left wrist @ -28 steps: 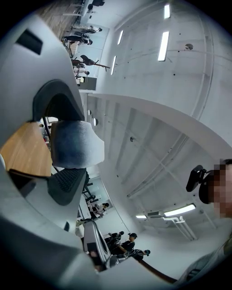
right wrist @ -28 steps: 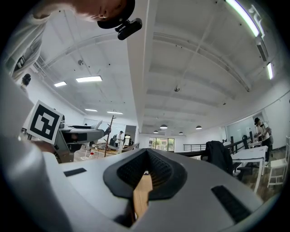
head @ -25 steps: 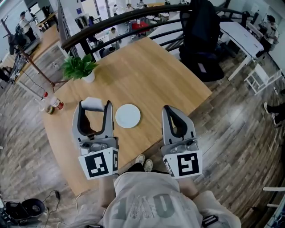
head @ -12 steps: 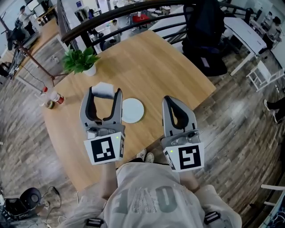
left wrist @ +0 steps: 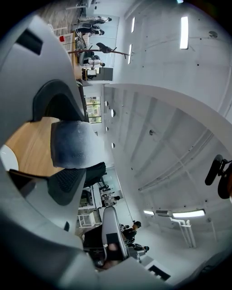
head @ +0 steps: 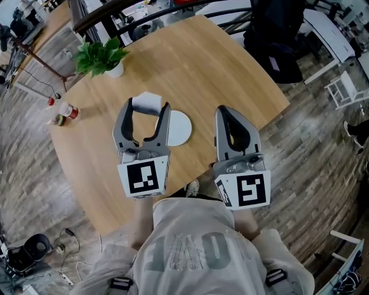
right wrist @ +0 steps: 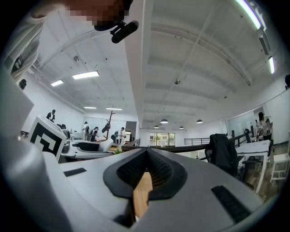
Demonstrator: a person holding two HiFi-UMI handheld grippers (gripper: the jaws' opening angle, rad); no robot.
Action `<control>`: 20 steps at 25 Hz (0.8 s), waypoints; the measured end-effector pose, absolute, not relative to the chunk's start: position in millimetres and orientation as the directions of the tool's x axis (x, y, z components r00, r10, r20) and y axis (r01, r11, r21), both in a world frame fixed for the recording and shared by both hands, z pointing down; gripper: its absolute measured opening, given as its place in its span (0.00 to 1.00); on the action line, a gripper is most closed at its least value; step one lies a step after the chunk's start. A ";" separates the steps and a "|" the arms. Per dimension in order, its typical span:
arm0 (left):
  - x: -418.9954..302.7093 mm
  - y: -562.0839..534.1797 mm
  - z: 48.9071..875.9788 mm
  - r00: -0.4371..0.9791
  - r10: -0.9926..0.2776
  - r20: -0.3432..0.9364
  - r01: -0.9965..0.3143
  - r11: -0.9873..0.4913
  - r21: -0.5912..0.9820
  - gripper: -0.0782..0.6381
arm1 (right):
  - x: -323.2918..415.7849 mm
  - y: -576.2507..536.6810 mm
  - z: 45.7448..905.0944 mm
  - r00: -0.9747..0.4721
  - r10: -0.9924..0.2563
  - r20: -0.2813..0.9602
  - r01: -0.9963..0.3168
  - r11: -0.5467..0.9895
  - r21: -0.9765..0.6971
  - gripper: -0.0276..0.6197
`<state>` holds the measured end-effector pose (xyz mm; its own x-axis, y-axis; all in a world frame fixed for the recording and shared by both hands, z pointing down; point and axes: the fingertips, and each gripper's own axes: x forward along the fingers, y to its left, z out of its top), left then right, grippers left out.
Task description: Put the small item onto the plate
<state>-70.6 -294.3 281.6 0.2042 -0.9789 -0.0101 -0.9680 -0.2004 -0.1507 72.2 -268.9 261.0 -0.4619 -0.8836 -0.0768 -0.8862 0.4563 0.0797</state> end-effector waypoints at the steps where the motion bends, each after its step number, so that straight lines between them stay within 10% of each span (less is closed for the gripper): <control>1: -72.2 -297.2 283.8 0.205 -0.979 -0.007 -0.968 -0.202 -0.148 0.55 | 70.8 -271.7 262.9 -0.461 -0.884 -0.072 -0.887 0.456 0.078 0.07; 8: -82.9 -319.8 305.7 0.222 -0.974 0.042 -0.962 -0.226 -0.150 0.55 | 58.4 -287.7 277.1 -0.456 -0.889 -0.029 -0.888 0.453 0.079 0.07; 20: -57.8 -350.8 462.1 0.302 -0.813 0.498 -0.914 -0.395 -0.091 0.55 | 65.8 -298.1 318.7 -0.398 -0.912 0.102 -0.912 0.405 0.063 0.07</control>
